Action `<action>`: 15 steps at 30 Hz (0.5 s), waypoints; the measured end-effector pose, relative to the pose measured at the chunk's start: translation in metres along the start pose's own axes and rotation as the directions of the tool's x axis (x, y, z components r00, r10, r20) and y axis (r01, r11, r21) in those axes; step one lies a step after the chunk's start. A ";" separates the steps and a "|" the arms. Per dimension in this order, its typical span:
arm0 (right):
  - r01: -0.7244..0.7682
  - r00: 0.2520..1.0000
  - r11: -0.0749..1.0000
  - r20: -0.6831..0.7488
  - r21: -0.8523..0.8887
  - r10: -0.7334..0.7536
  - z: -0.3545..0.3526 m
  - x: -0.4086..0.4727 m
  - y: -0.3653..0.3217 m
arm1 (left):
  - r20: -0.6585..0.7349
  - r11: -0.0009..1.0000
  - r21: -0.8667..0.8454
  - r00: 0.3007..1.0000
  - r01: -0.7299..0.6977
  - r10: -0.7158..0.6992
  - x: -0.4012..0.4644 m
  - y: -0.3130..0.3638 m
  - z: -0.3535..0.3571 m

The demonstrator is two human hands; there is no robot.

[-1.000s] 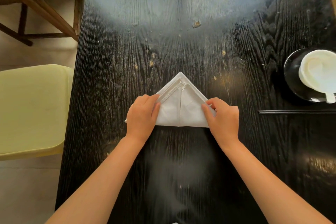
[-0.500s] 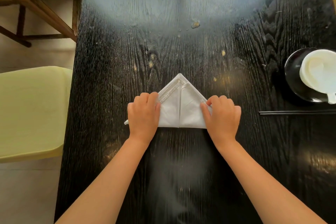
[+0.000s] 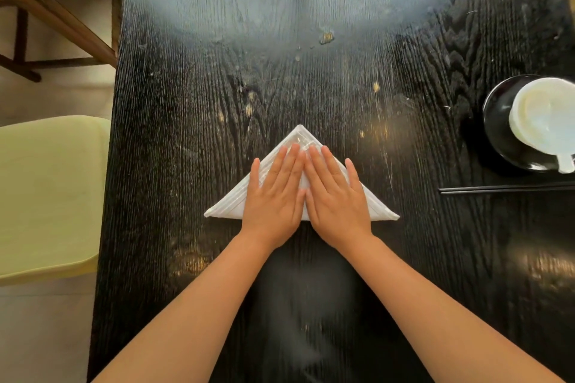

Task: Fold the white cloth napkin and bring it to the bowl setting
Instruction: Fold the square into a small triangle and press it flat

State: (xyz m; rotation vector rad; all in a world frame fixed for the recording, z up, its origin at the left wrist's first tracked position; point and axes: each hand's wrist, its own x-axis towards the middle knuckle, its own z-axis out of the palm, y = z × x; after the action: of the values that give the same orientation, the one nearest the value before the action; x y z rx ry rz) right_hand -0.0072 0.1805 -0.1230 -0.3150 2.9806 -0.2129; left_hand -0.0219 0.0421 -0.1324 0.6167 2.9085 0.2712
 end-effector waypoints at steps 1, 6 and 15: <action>0.010 1.000 1.000 0.003 0.004 -0.010 -0.001 0.000 0.001 | 0.001 1.000 -0.009 1.000 -0.010 0.010 0.000 -0.001 -0.001; 0.106 0.994 0.994 0.027 -0.010 -0.106 -0.004 -0.009 0.022 | 0.021 0.996 0.033 0.997 -0.077 0.077 -0.014 -0.032 -0.009; 0.133 0.986 0.989 0.110 -0.070 -0.125 -0.015 -0.052 0.068 | 0.117 0.993 0.119 0.993 0.004 -0.018 -0.063 -0.073 -0.018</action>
State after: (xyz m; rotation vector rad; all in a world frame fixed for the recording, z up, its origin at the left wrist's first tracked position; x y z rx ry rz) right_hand 0.0276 0.2594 -0.1121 -0.5122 2.8707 -0.0910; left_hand 0.0038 -0.0525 -0.1227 0.6119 2.8283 0.0576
